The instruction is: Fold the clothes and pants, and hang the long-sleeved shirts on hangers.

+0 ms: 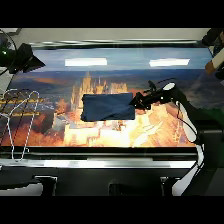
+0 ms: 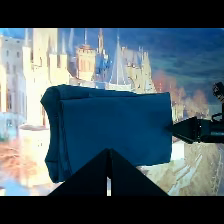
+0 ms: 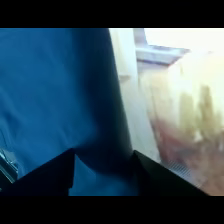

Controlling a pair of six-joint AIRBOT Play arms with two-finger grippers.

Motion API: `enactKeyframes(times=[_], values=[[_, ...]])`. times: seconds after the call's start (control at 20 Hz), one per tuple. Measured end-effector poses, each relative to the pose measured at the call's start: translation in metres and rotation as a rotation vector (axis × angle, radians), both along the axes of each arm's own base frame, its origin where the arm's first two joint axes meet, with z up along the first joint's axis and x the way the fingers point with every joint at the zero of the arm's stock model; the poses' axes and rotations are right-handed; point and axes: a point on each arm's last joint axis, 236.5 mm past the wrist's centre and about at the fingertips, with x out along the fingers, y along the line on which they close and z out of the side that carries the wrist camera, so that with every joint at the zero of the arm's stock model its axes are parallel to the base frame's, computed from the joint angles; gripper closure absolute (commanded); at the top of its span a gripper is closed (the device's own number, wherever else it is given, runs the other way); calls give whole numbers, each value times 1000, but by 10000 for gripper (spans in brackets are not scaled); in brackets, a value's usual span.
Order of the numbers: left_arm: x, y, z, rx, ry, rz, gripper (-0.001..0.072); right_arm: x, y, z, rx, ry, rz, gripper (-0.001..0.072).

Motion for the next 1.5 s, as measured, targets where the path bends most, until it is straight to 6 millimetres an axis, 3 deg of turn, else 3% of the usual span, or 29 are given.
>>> enactKeyframes(times=[0.05, 0.25, 0.4, 0.55, 0.8, 1.05, 1.25, 1.4, 1.5], values=[[0, 0, 0, 0, 0, 0, 691, 2, 2, -4, -11, -10, -3, 671], [0, 0, 0, 0, 1, 0, 691, 8, 8, 4, -10, -49, -7, 675], [0, 0, 0, 0, 1, 0, 691, 21, 6, 40, 4, -133, -16, 676], [0, 0, 0, 0, 1, 0, 691, 46, -22, 92, -1, -244, -84, 676], [0, 0, 0, 0, 1, -1, 690, 79, -118, 175, -37, -389, -269, 676], [0, 0, 0, 0, 1, -1, 691, 79, -243, 236, -147, -478, -488, 676], [0, 0, 0, 0, 2, -1, 691, 57, -337, 258, -257, -486, -667, 676], [0, 0, 0, -1, 2, -1, 690, 34, -394, 264, -328, -460, -790, 676], [0, 0, 0, 0, 1, 0, 691, 20, -420, 265, -364, -440, -849, 676]])
